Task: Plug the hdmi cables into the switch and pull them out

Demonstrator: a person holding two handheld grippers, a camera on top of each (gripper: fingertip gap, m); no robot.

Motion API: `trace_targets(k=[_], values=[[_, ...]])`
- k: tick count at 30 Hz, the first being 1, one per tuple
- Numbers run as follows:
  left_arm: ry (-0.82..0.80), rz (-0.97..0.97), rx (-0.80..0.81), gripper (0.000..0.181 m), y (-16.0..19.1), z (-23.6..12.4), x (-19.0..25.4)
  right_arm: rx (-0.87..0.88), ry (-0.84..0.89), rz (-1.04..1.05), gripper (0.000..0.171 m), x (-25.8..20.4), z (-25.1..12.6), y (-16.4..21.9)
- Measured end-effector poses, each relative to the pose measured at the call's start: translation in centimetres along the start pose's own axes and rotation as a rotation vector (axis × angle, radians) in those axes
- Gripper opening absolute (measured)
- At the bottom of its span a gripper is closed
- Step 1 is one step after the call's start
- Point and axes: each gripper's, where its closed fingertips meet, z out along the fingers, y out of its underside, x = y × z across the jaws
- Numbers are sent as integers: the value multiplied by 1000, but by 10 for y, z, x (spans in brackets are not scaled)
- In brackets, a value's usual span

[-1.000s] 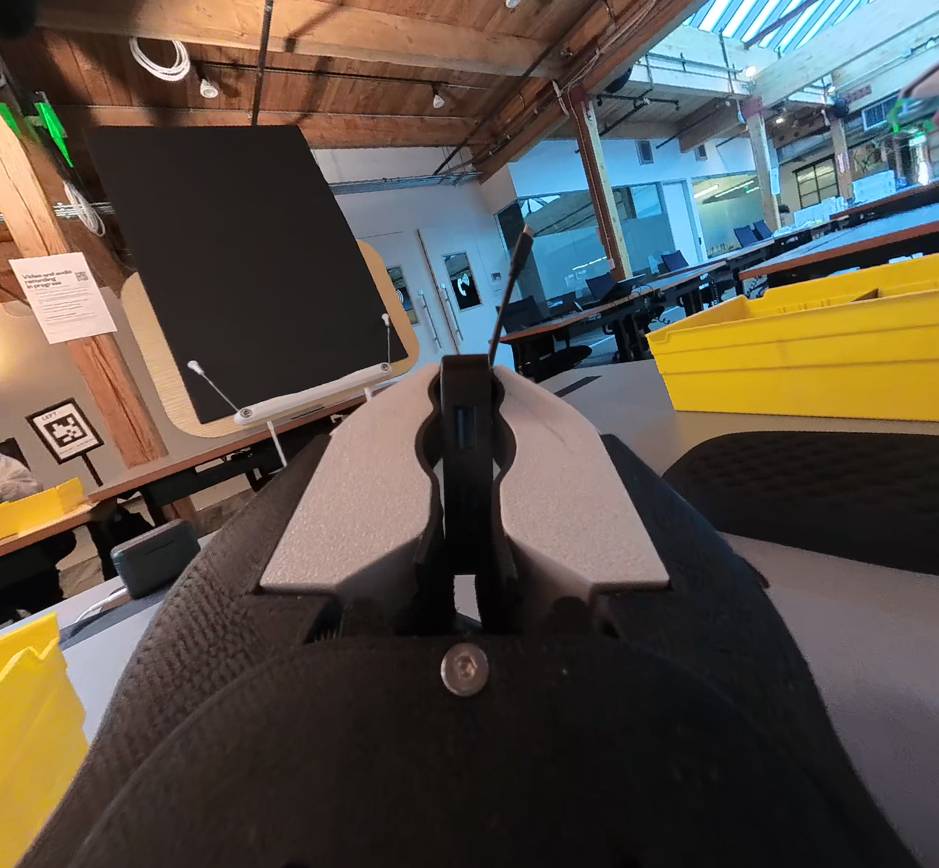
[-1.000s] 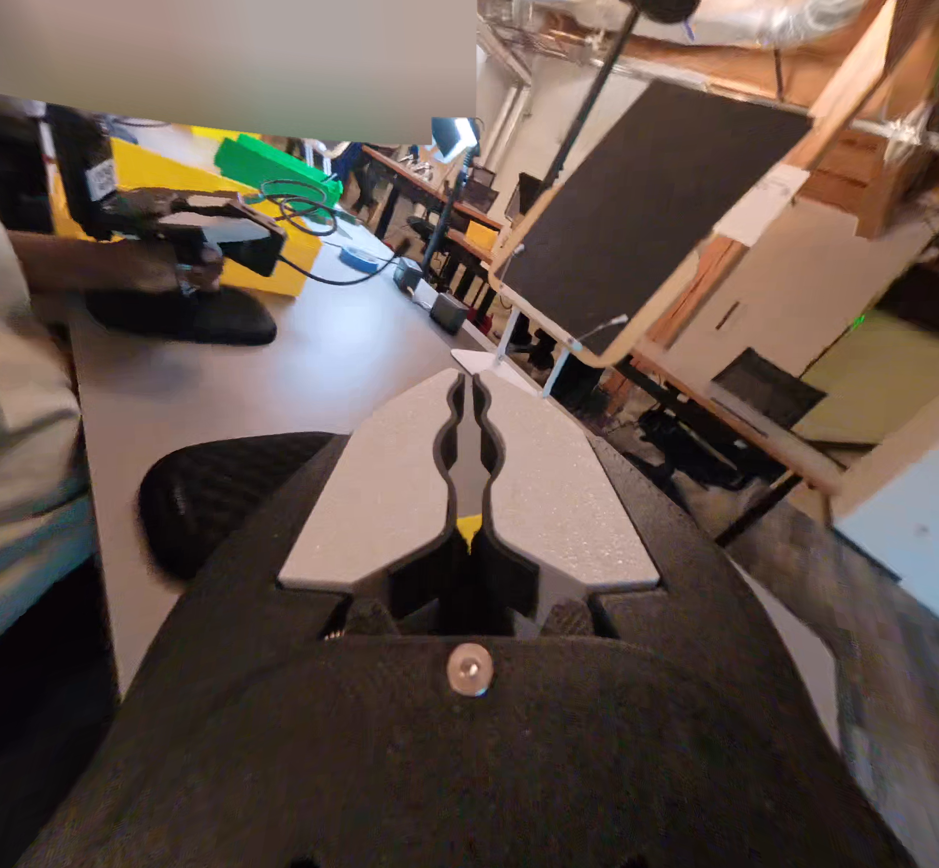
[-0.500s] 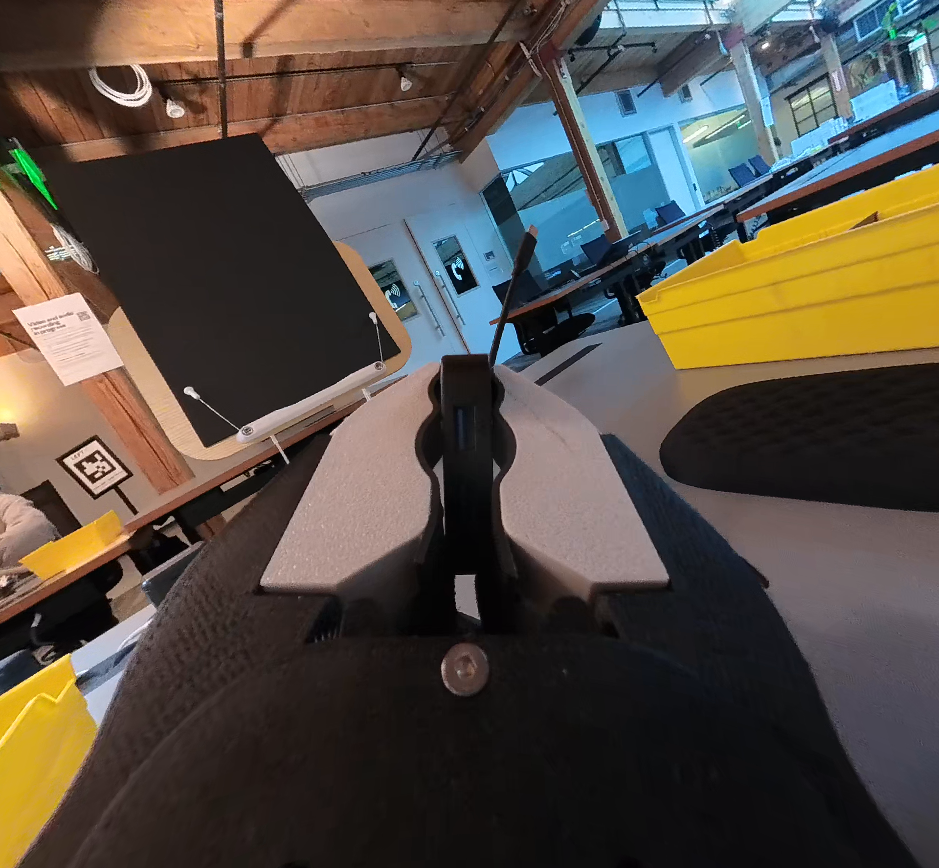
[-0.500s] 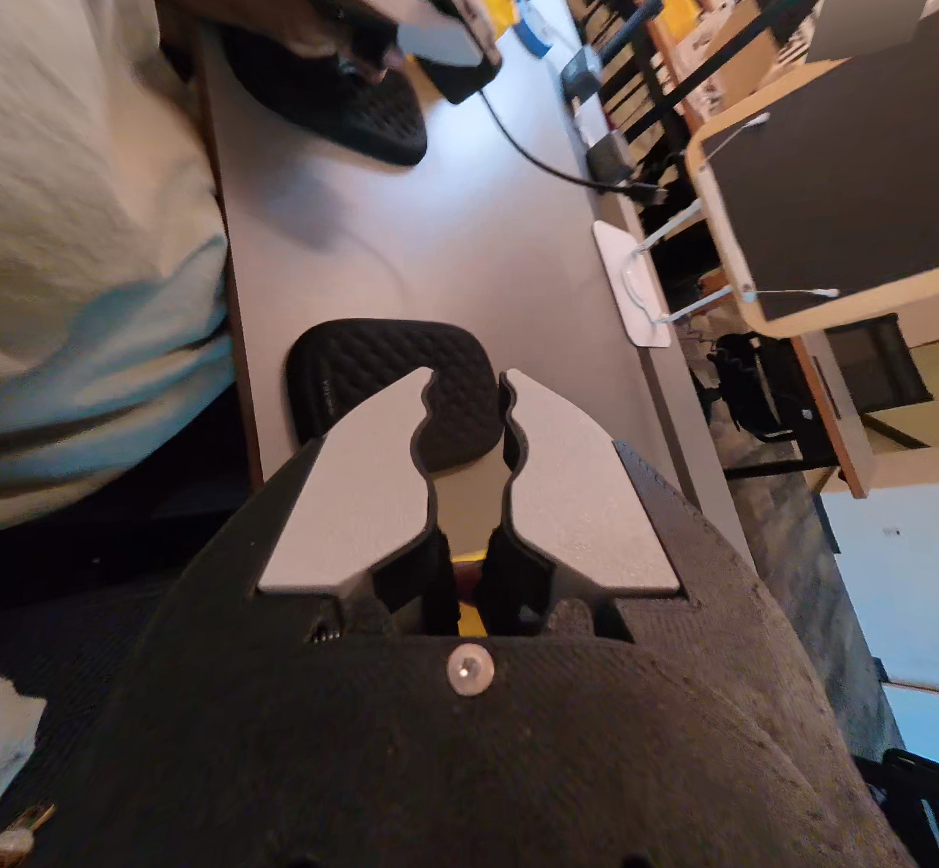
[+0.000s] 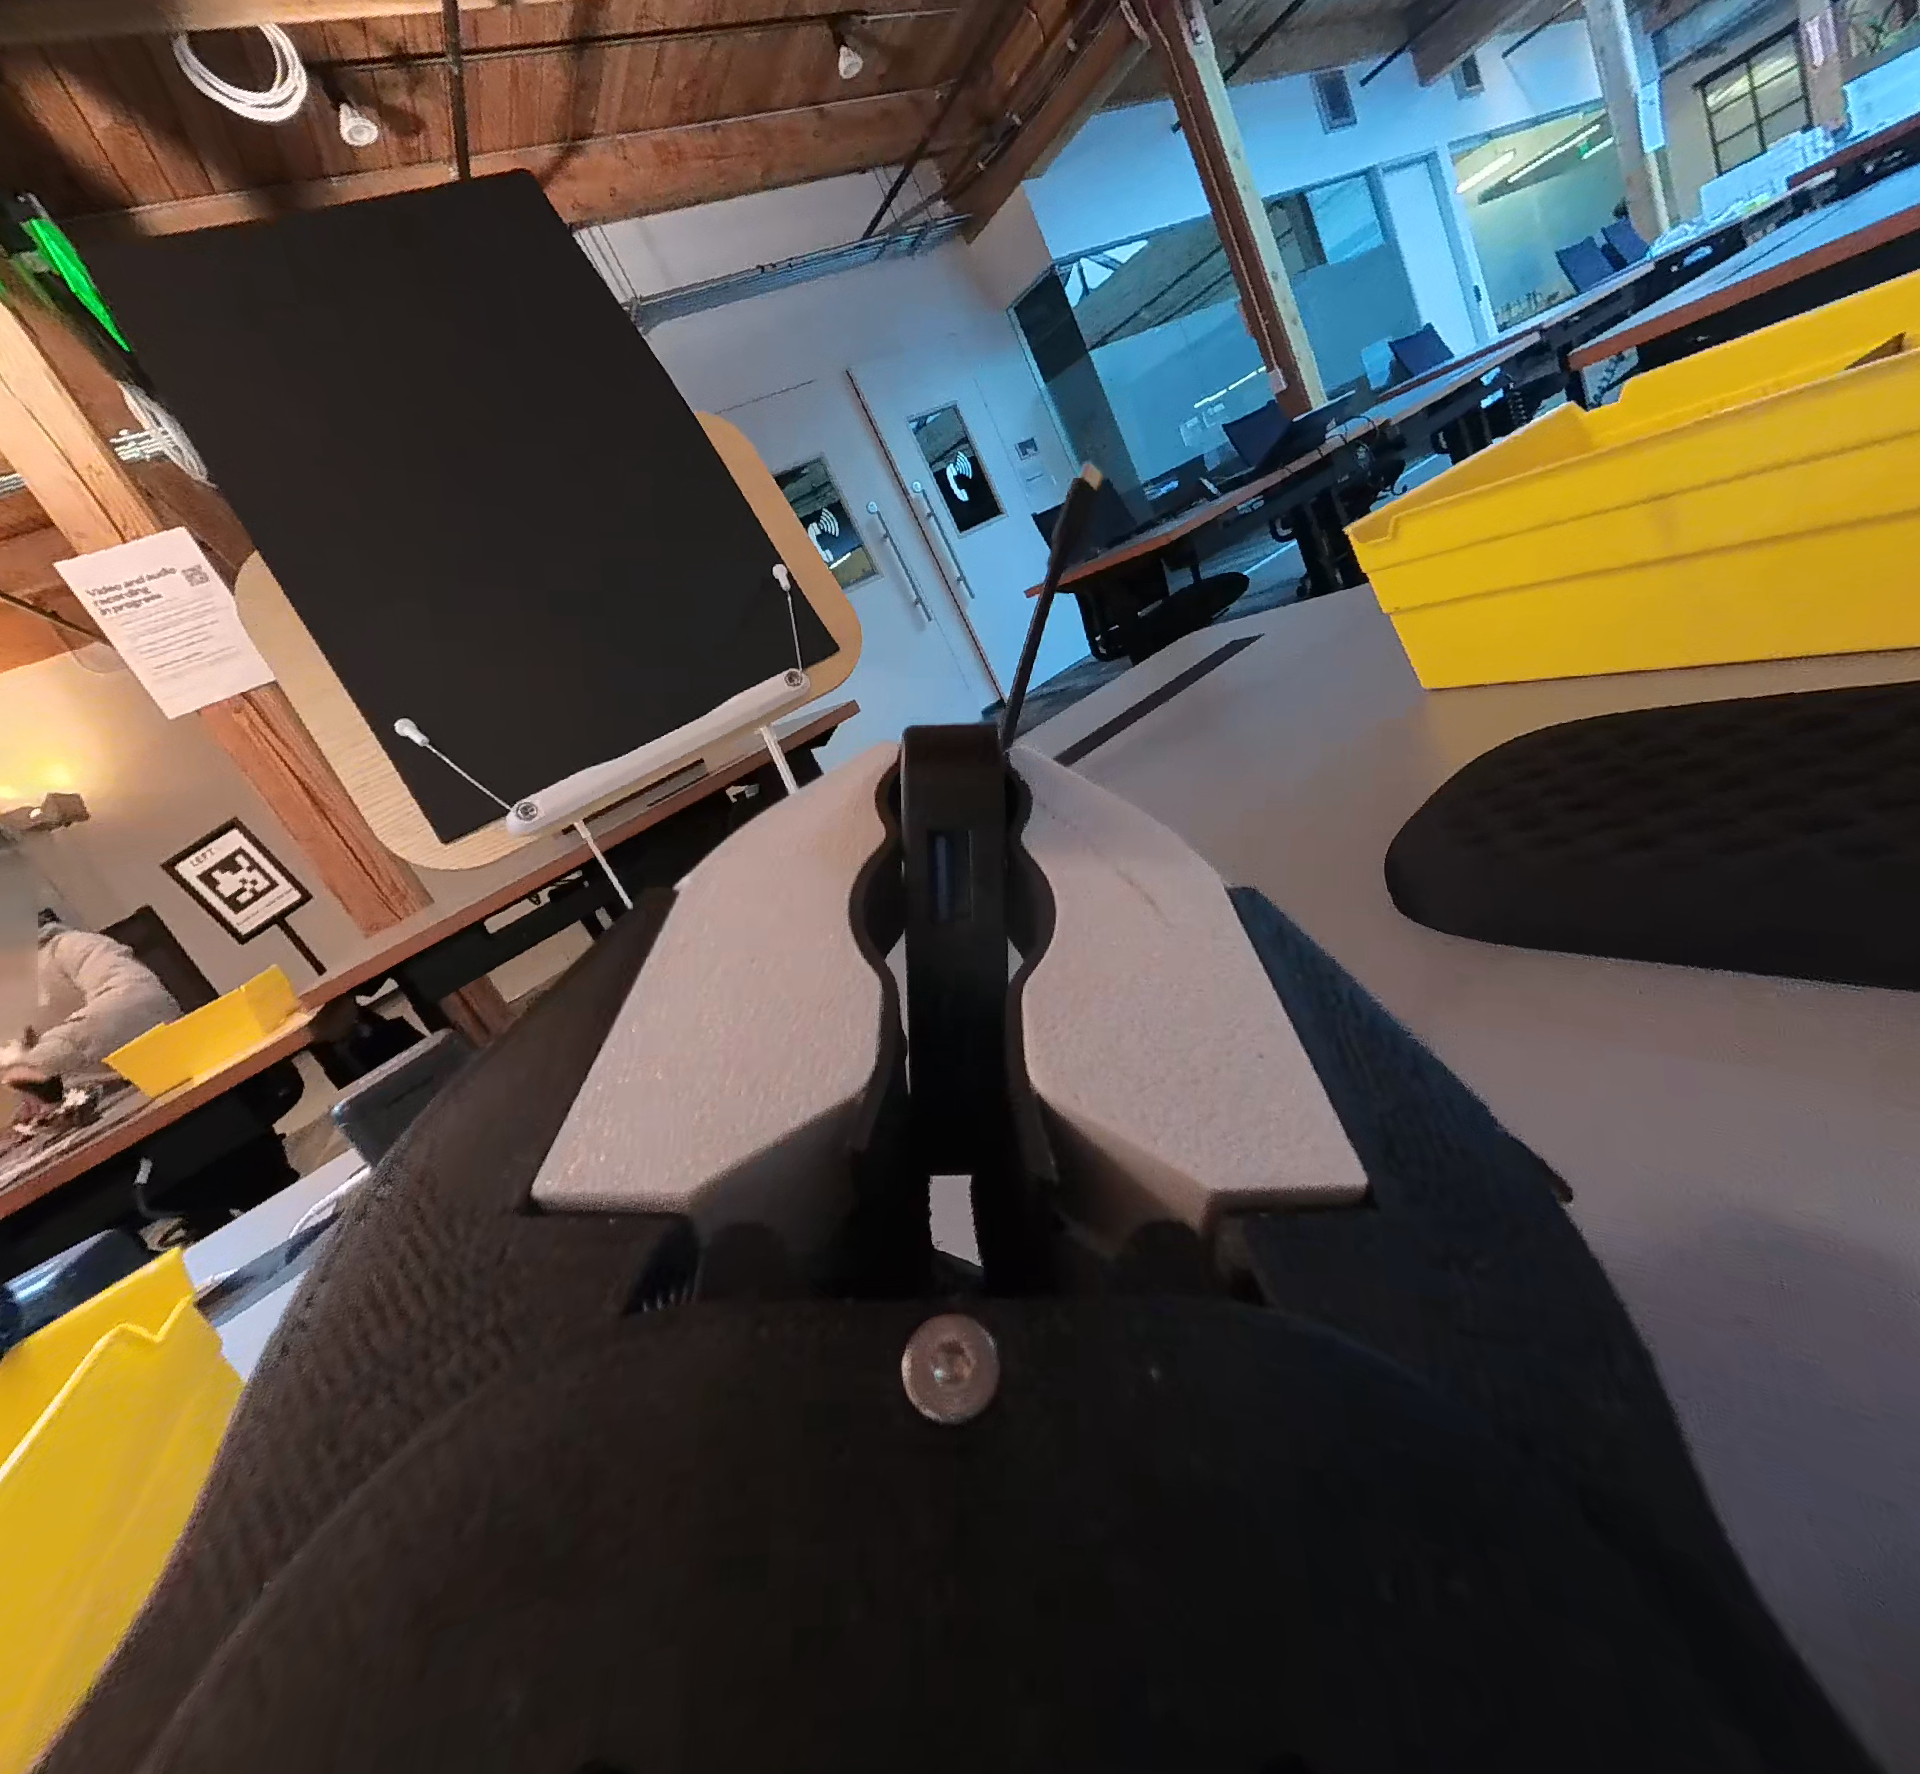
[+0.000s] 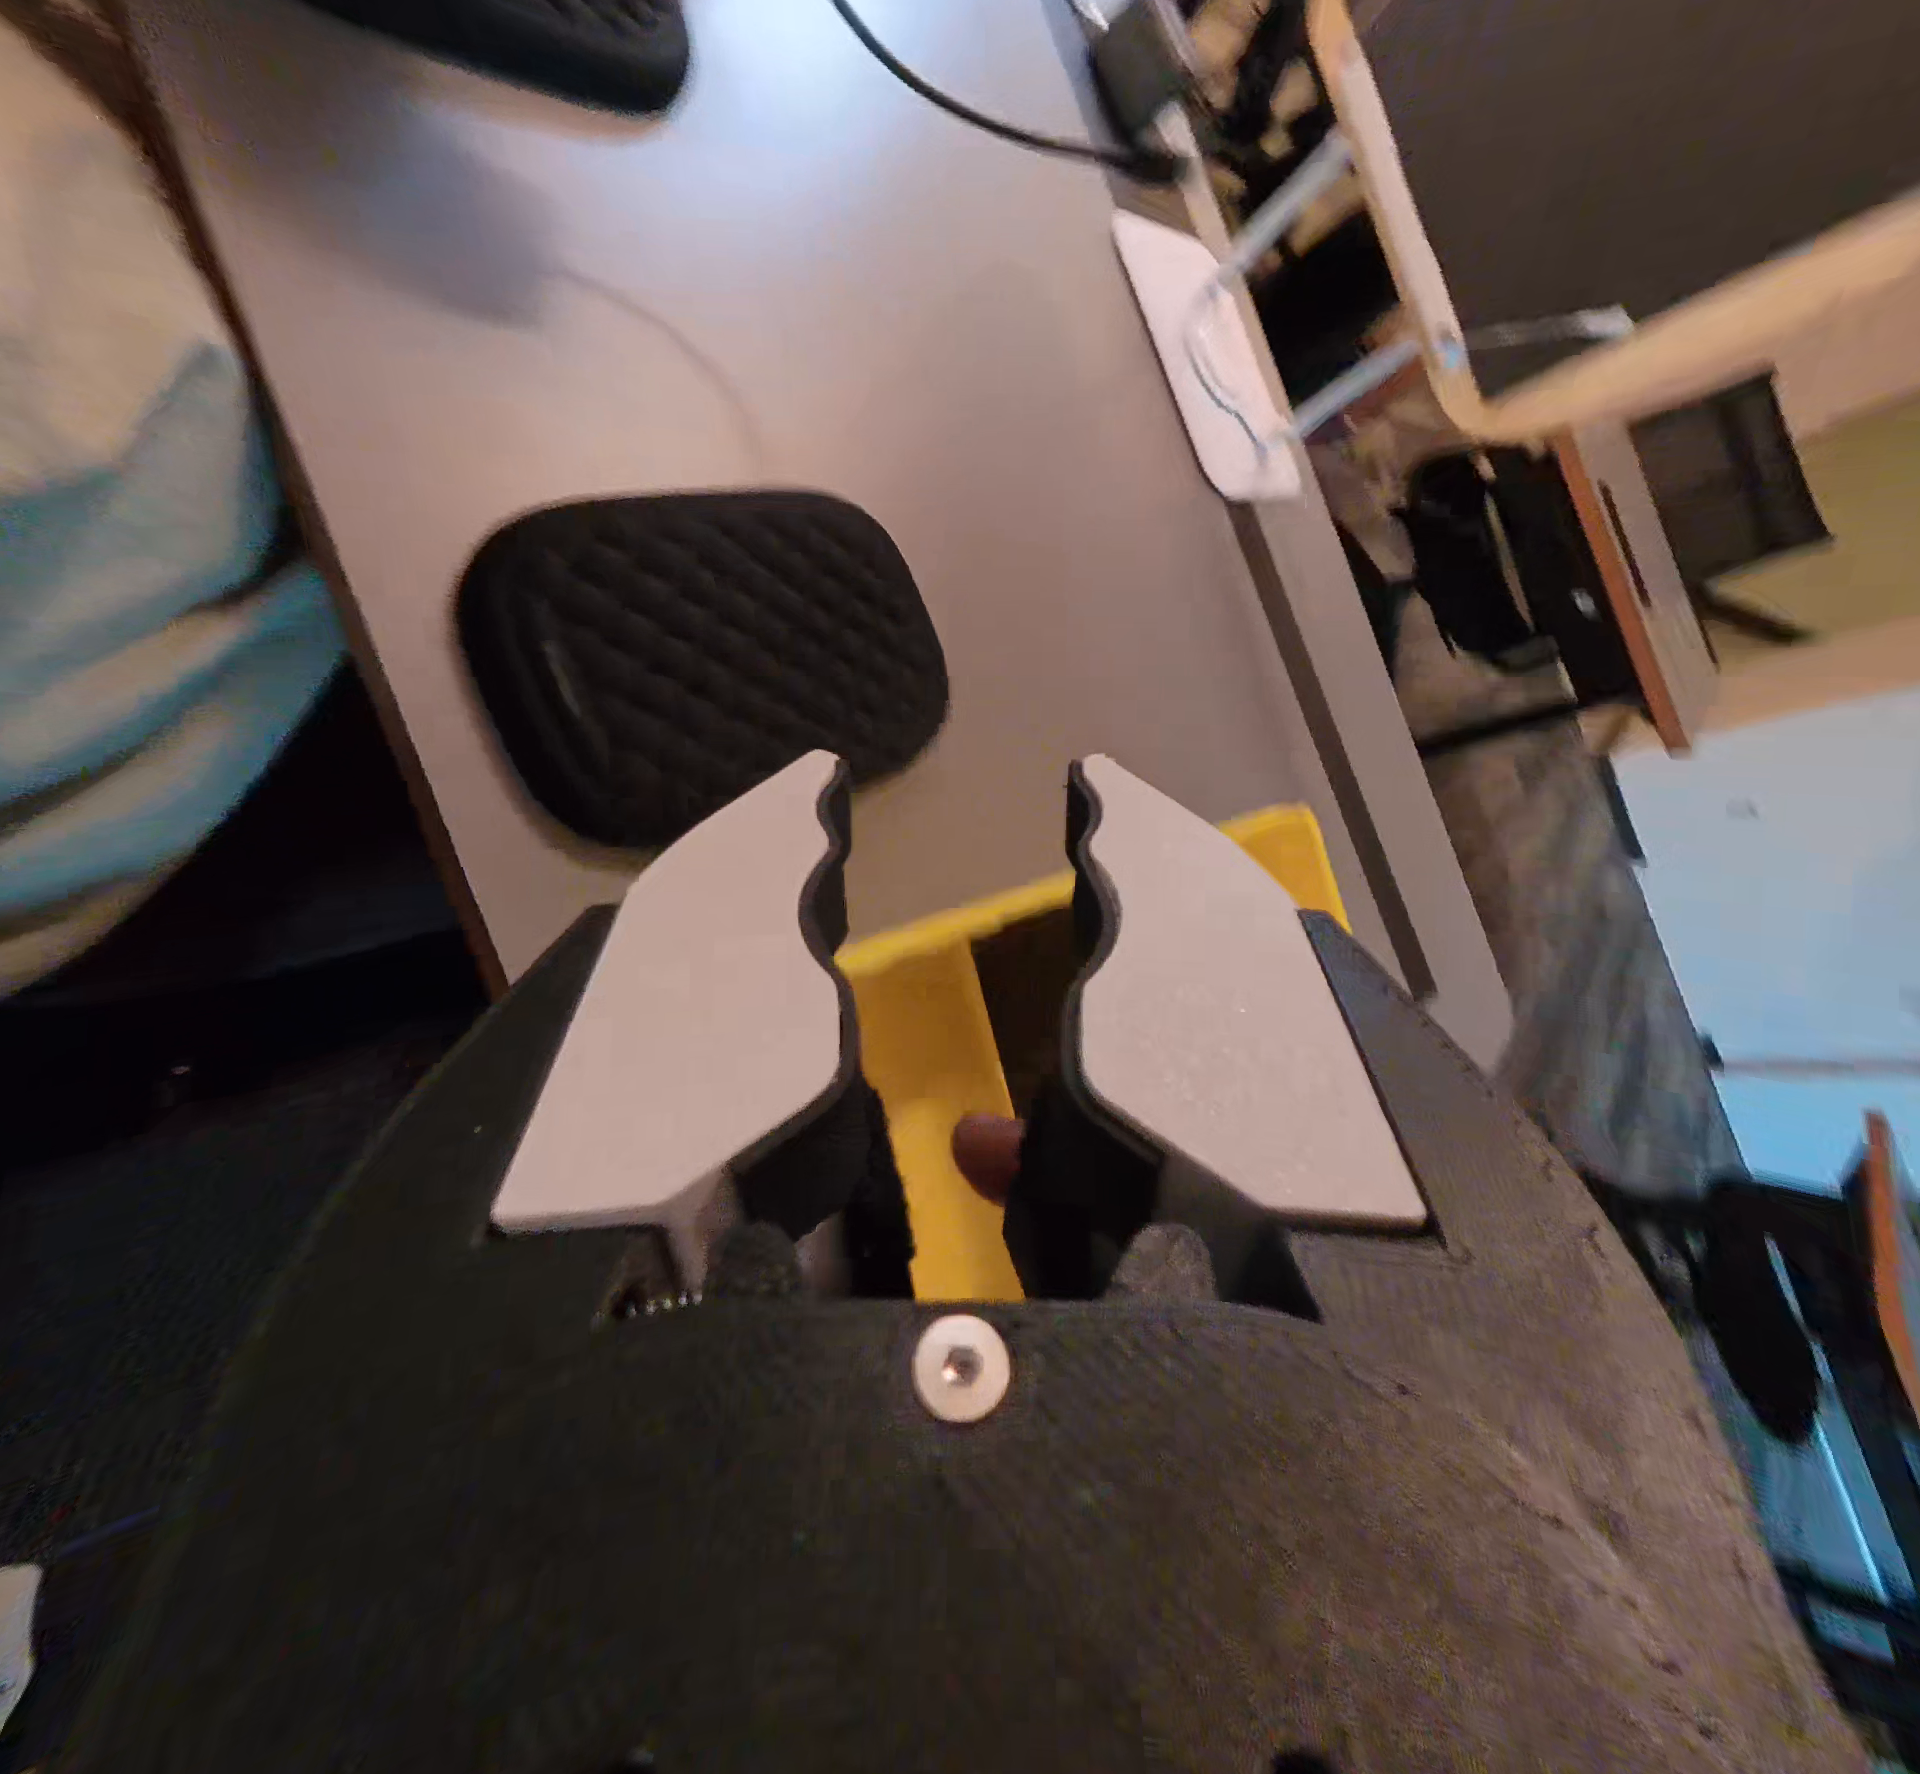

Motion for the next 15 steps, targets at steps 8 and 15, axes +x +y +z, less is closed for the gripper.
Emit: trace_targets(k=[8, 15], values=[[-22, 34, -45, 14, 9, 4, -1, -35, 302, 221, 50, 23, -78, 53], [-36, 58, -32, 14, 7, 3, -2, -126, 504, 410, 40, 0, -100, 116]])
